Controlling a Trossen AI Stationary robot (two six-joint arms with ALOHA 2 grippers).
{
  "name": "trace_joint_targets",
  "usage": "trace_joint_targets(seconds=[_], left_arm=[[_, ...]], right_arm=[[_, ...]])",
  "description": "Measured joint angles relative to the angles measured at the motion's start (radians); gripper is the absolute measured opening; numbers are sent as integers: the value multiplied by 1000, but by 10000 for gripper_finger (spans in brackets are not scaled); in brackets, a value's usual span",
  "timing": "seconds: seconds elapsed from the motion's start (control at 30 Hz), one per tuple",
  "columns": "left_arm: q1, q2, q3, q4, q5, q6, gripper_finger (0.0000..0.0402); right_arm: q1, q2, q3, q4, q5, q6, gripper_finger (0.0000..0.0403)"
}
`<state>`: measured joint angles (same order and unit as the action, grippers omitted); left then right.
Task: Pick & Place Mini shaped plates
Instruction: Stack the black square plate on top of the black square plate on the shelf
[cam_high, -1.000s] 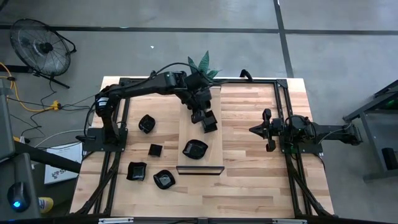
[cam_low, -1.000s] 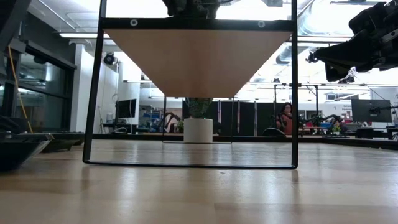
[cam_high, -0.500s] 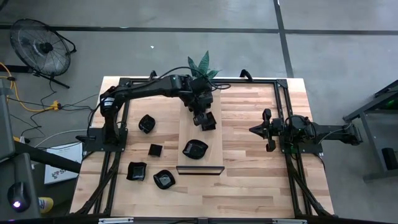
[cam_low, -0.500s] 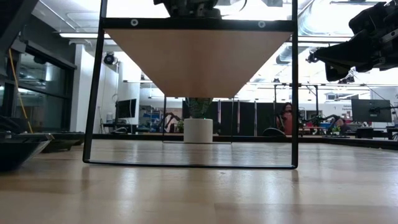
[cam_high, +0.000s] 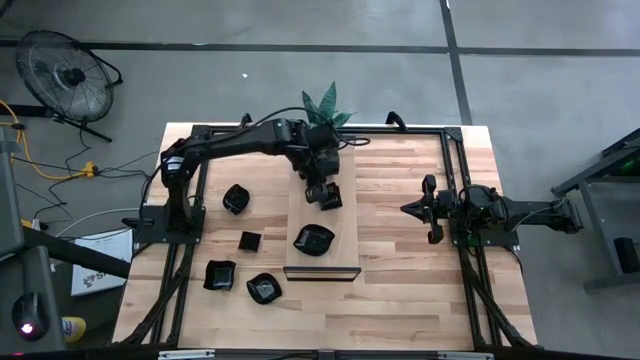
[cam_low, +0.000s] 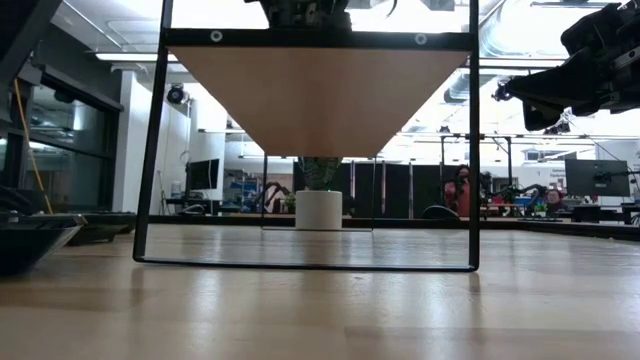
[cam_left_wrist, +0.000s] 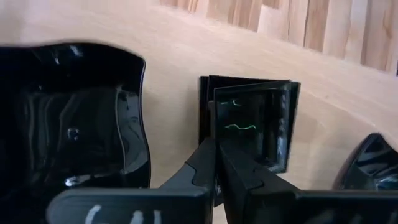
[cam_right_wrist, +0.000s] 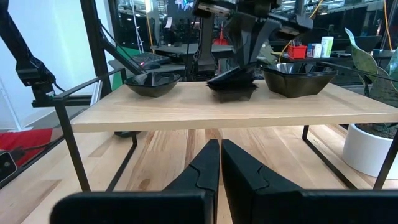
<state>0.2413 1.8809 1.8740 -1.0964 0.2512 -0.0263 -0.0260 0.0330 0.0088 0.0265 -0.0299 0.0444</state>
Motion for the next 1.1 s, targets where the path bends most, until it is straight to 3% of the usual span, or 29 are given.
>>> trace_joint_targets(seconds=[0.3, 1.1], left_arm=[[-4, 0, 72, -36, 0, 4, 9], [-13, 13, 74, -27, -3, 79, 9]], right_arm=[[0, 0, 0, 0, 0, 0, 12], [0, 0, 0, 0, 0, 0, 12]])
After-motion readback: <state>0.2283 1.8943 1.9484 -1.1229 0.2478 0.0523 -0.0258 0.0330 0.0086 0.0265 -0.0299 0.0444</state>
